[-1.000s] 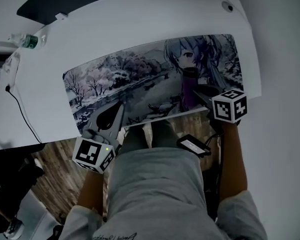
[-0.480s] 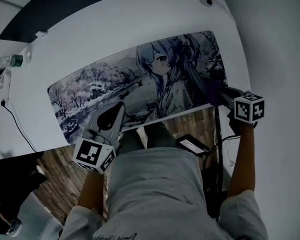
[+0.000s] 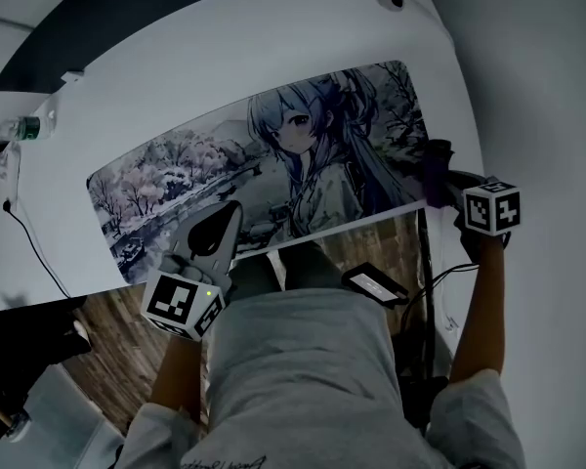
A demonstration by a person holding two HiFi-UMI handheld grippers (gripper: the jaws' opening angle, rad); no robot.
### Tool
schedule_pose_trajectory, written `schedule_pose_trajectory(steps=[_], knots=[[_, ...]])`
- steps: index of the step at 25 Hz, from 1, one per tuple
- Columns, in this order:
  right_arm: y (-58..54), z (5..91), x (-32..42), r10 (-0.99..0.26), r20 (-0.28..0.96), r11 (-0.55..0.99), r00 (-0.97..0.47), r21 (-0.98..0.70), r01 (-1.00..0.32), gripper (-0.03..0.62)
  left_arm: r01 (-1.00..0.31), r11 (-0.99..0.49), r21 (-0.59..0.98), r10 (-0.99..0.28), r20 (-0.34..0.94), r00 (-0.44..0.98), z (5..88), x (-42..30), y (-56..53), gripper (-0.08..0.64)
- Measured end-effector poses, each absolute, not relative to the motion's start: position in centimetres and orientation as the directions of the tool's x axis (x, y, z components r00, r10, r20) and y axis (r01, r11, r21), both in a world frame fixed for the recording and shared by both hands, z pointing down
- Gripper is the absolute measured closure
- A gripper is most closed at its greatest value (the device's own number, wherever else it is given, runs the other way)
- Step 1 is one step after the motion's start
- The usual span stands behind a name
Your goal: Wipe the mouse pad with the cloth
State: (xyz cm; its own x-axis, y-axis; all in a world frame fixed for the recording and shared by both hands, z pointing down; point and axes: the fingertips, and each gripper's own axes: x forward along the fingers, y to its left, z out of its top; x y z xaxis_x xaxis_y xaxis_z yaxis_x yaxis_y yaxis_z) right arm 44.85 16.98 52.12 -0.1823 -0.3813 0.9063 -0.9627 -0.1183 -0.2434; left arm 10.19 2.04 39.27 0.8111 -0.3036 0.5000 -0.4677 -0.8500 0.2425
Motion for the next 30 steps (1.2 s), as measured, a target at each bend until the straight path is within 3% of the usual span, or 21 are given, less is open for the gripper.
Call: schedule_pose_trajectory(steps=[16, 30], knots=[[16.1, 52.6, 42.3, -0.324, 0.909, -0.089, -0.262, -0.305, -0.948, 0.522, -0.476, -0.844, 0.248, -0.308, 0.502, 0.808, 38.8, 9.2, 1.9, 0.541], [14.4, 52.8, 34.5, -0.287, 0.905, -0.049, -0.313, -0.340, -0.939, 0.522, -0.509, -0.821, 0.259, -0.344, 0.488, 0.802, 38.9, 2.0, 0.9, 0.541]])
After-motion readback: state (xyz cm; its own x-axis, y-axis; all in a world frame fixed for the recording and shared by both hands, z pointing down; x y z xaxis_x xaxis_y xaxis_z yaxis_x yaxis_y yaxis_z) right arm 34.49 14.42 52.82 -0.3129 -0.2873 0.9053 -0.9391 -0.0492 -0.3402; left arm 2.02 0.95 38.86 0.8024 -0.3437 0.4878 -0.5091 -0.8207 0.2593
